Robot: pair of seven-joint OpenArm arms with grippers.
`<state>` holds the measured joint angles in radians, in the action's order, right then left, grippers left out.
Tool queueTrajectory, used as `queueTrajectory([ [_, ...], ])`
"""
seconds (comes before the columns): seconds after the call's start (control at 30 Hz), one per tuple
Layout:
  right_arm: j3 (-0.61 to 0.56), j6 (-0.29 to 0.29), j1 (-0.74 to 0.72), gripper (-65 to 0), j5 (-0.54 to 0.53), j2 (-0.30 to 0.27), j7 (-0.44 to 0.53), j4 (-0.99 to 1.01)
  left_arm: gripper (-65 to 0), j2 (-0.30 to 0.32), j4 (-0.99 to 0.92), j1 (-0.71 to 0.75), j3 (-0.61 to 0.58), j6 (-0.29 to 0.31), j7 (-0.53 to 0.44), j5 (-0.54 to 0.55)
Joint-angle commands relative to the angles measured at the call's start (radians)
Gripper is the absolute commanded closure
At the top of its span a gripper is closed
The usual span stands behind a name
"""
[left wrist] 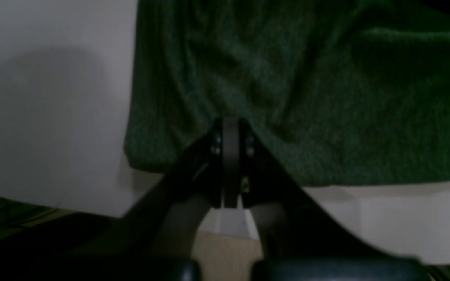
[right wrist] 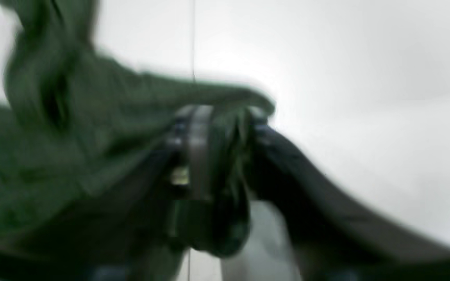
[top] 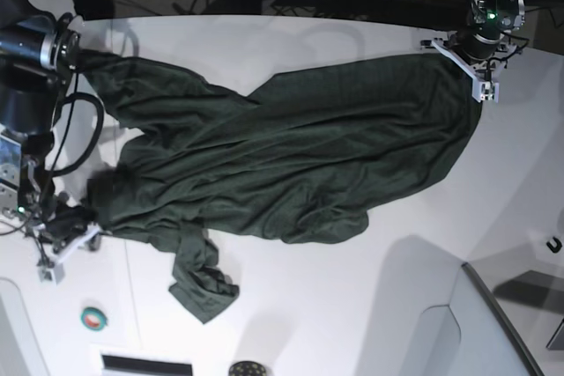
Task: Layout the t-shirt on the table in an organized manner, then fold the t-shirt properly
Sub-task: 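Regrasp the shirt end with the right gripper and pull it taut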
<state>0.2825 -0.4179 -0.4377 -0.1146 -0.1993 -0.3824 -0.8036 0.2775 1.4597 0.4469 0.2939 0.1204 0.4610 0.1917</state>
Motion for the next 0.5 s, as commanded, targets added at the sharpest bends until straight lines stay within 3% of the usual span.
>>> queueTrajectory([
  [0.0,-0.03,-0.003,-0.045,-30.8,0.006,-0.012,0.043,-0.012,0.0,0.015,0.017,0.005,0.006,-0.005,-0.011,0.001],
  [0.07,-0.079,-0.003,-0.046,-36.3,0.056,-0.012,0.012,-0.04,0.0,0.015,0.019,0.008,0.006,-0.005,-0.011,0.001],
  [0.17,-0.047,-0.005,0.09,-30.6,0.092,-0.019,-0.188,-0.262,0.0,0.015,0.032,0.028,0.038,-0.005,-0.015,0.001],
  [0.23,-0.015,-0.006,0.248,-27.8,0.071,0.014,-0.292,-0.469,0.0,-0.002,0.048,0.039,0.081,-0.005,-0.017,0.001],
  [0.37,-0.01,-0.006,0.534,-26.6,0.049,0.1,-0.304,-0.758,0.0,-0.01,0.106,0.043,0.127,-0.005,-0.011,0.001],
  [0.47,-0.013,-0.006,0.61,-27.3,0.052,0.165,-0.283,-0.817,0.0,-0.013,0.126,0.037,0.132,-0.005,-0.009,0.001],
])
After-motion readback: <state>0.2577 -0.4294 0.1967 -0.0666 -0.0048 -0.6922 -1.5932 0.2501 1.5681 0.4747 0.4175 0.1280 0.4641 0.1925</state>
